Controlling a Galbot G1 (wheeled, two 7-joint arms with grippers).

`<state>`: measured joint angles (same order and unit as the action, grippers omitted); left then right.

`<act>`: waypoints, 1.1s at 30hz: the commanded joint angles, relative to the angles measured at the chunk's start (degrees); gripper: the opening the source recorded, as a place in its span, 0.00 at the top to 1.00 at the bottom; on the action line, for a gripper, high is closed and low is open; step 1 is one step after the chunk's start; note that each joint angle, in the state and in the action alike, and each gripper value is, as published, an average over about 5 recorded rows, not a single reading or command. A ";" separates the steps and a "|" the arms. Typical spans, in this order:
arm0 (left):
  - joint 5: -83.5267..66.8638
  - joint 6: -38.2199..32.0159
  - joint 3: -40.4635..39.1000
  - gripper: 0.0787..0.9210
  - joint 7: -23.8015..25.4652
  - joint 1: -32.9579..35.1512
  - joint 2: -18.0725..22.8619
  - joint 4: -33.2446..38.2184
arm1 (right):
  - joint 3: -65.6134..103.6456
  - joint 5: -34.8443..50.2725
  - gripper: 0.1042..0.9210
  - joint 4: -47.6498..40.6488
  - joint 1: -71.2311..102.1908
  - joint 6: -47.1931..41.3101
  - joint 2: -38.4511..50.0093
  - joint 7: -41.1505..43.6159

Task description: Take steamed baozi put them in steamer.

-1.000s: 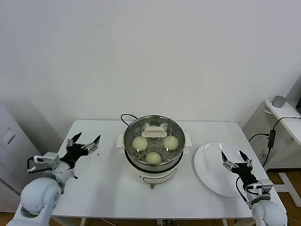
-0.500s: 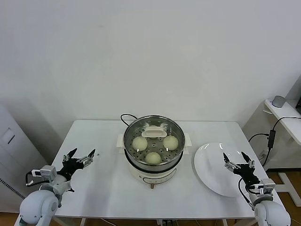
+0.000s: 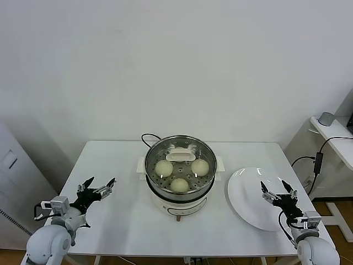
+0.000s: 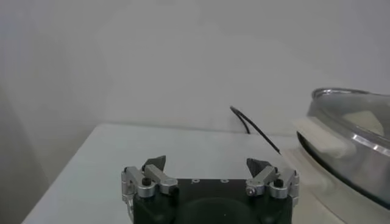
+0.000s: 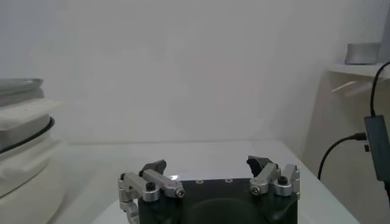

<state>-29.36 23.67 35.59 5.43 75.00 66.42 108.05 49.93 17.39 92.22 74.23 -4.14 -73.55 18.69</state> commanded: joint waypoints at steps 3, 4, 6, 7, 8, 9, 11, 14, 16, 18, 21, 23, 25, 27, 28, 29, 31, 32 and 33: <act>-0.93 0.10 -0.27 0.12 0.03 0.51 0.08 0.16 | -0.52 -0.03 0.12 -0.18 -0.20 -0.25 -0.17 -0.15; -0.96 0.11 -0.27 0.12 0.03 0.52 0.08 0.19 | -0.58 -0.03 0.12 -0.21 -0.23 -0.27 -0.20 -0.16; -1.03 0.15 -0.25 0.12 0.02 0.55 0.09 0.26 | -0.69 -0.02 0.12 -0.30 -0.29 -0.29 -0.28 -0.19; -1.06 0.17 -0.24 0.12 0.02 0.58 0.11 0.30 | -0.73 -0.02 0.12 -0.34 -0.32 -0.30 -0.32 -0.20; -1.07 0.18 -0.23 0.12 0.01 0.63 0.13 0.35 | -0.75 -0.05 0.12 -0.38 -0.36 -0.30 -0.40 -0.21; -1.07 0.18 -0.23 0.12 0.01 0.68 0.15 0.40 | -0.76 -0.09 0.12 -0.39 -0.40 -0.31 -0.47 -0.20; -1.08 0.22 -0.22 0.12 0.01 0.82 0.23 0.55 | -0.74 -0.23 0.12 -0.34 -0.43 -0.40 -0.57 -0.24; -1.09 0.32 -0.20 0.12 0.00 0.99 0.31 0.78 | -0.68 -0.27 0.12 -0.22 -0.48 -0.58 -0.56 -0.51; -1.12 0.40 -0.19 0.12 -0.04 1.02 0.36 0.84 | -0.63 -0.20 0.12 -0.22 -0.53 -0.64 -0.47 -0.64; -1.17 0.47 -0.18 0.12 -0.10 1.03 0.44 0.86 | -0.56 -0.18 0.12 -0.25 -0.54 -0.67 -0.39 -0.66; -1.26 0.58 -0.14 0.12 -0.18 1.02 0.67 0.93 | -0.35 -0.19 0.12 -0.30 -0.48 -0.67 -0.40 -0.65; -1.32 0.65 -0.14 0.12 -0.21 1.04 0.83 1.07 | -0.17 -0.25 0.12 -0.28 -0.36 -0.66 -0.46 -0.60; -1.34 0.69 -0.17 0.12 -0.22 1.09 0.93 1.31 | -0.03 -0.29 0.12 -0.23 -0.24 -0.65 -0.50 -0.58; -1.34 0.73 -0.18 0.12 -0.24 1.18 1.00 1.57 | 0.12 -0.32 0.12 -0.20 -0.16 -0.65 -0.51 -0.57; -1.32 0.74 -0.19 0.12 -0.25 1.22 1.02 1.68 | 0.18 -0.32 0.12 -0.19 -0.13 -0.64 -0.50 -0.56; -1.31 0.74 -0.18 0.12 -0.27 1.26 1.04 1.75 | 0.23 -0.32 0.12 -0.19 -0.11 -0.64 -0.48 -0.56; -1.22 0.73 -0.14 0.12 -0.32 1.32 1.04 1.81 | 0.31 -0.30 0.12 -0.19 -0.08 -0.64 -0.43 -0.54; -1.19 0.72 -0.13 0.12 -0.34 1.33 1.04 1.82 | 0.33 -0.29 0.12 -0.19 -0.08 -0.64 -0.41 -0.54; -1.16 0.71 -0.11 0.12 -0.36 1.34 1.04 1.82 | 0.35 -0.28 0.12 -0.19 -0.08 -0.64 -0.41 -0.54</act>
